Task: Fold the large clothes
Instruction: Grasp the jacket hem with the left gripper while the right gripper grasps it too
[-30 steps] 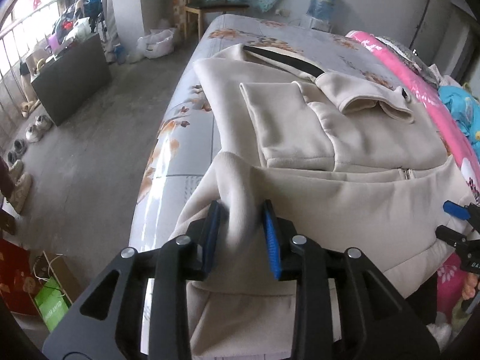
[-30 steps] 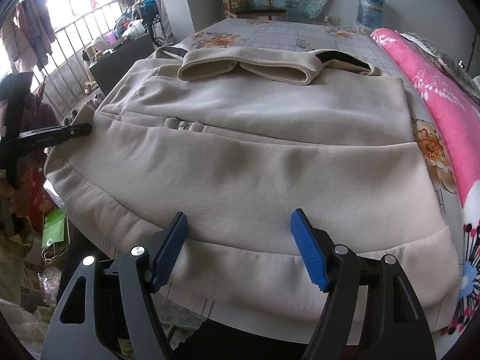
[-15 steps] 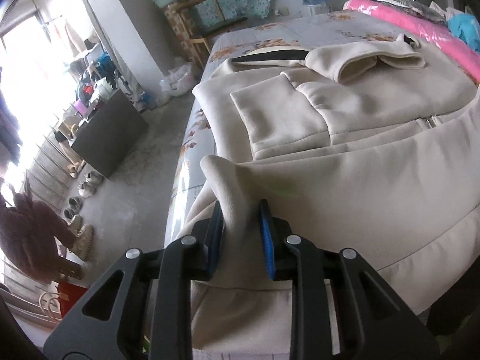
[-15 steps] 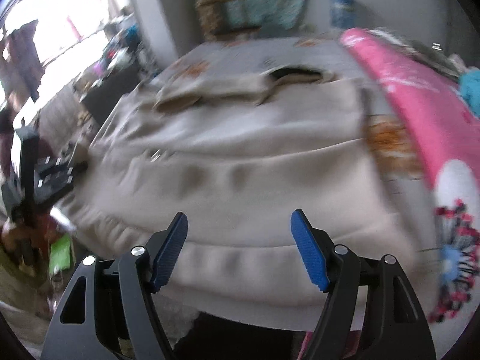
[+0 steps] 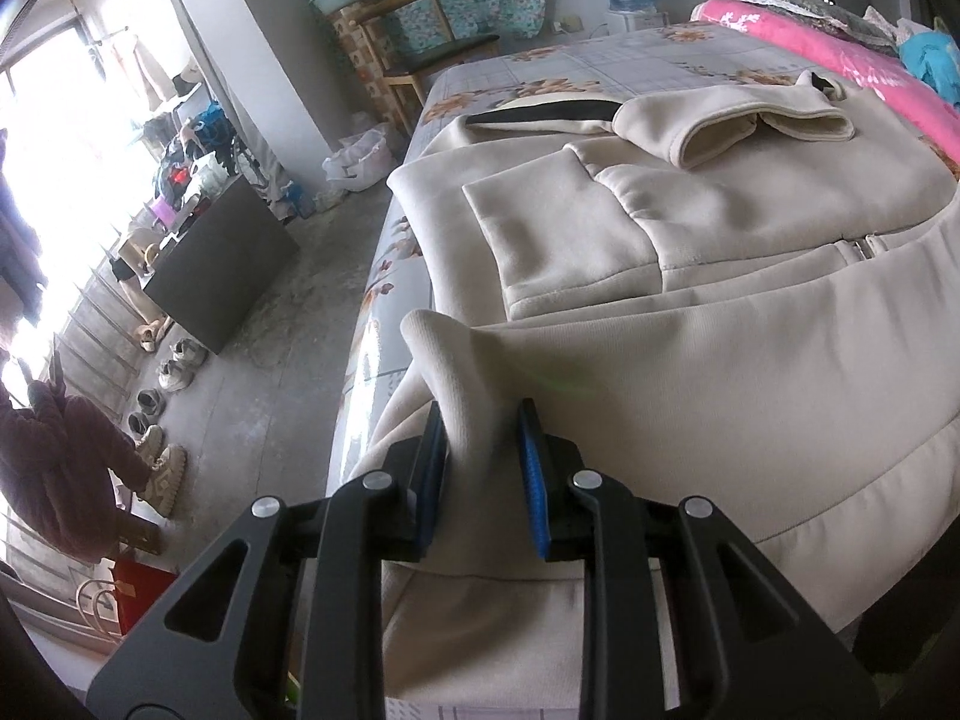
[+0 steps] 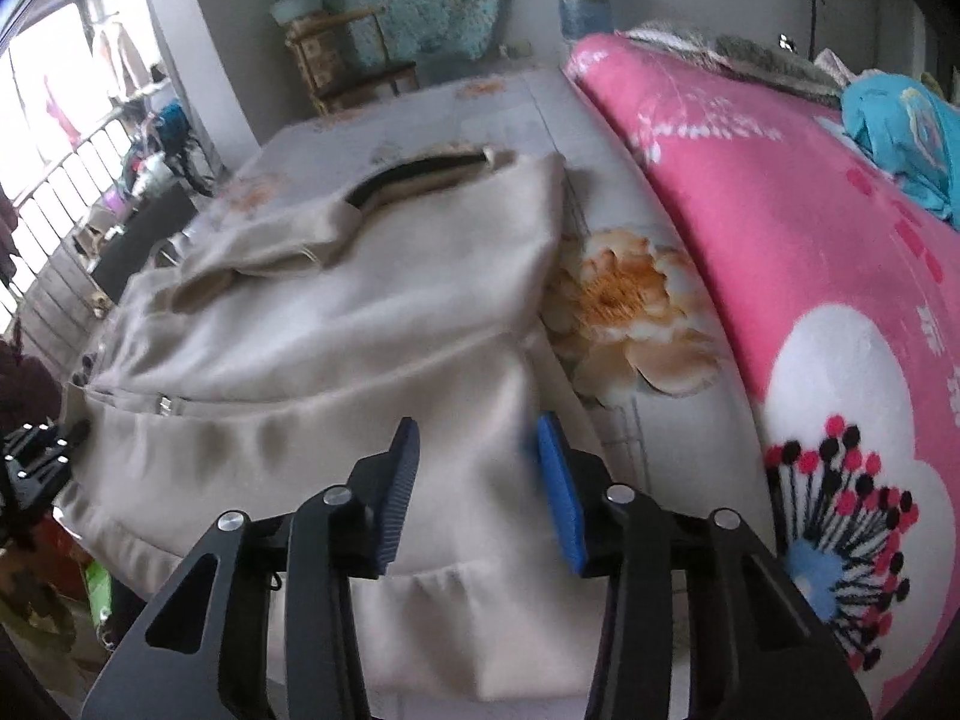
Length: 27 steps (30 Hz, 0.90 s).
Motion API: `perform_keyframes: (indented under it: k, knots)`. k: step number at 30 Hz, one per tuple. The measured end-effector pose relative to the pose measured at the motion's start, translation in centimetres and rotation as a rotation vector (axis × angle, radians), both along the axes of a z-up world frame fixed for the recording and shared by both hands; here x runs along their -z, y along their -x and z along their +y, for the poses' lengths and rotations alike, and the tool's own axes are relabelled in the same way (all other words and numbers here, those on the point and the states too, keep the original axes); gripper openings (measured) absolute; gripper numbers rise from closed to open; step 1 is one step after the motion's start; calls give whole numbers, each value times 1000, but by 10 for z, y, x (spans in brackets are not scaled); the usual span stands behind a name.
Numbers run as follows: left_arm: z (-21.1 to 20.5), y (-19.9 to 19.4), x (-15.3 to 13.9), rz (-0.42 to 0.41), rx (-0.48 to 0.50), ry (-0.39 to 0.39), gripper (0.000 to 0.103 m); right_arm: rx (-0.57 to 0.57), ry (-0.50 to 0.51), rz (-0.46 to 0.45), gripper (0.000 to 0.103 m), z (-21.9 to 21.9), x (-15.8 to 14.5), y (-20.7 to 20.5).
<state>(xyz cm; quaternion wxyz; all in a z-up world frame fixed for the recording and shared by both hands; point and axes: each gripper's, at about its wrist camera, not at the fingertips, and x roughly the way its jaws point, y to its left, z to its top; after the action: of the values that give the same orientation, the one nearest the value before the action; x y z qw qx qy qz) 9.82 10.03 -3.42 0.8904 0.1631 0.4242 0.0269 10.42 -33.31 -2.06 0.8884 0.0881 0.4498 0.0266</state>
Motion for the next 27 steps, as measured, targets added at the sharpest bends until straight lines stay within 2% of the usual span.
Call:
perform_keyframes:
  k: [6,13,15,19,27]
  knots:
    - [1,1,-1,6,-6,12,23,-15,-50,41,37,-10,5,9]
    - [5,1,-1,6,-2,30,23,-18,-86,83,34,-8,14,-21]
    - [5,1,-1,7,-3,27,23,-16,-59,80,30,-3,14,-25]
    - [5,1,-1,7,-5,29,23,-24,20,65,16,9,10,-17]
    - [4,2,2,11,-15,8,23,-50,191,31,13,26,8,-12]
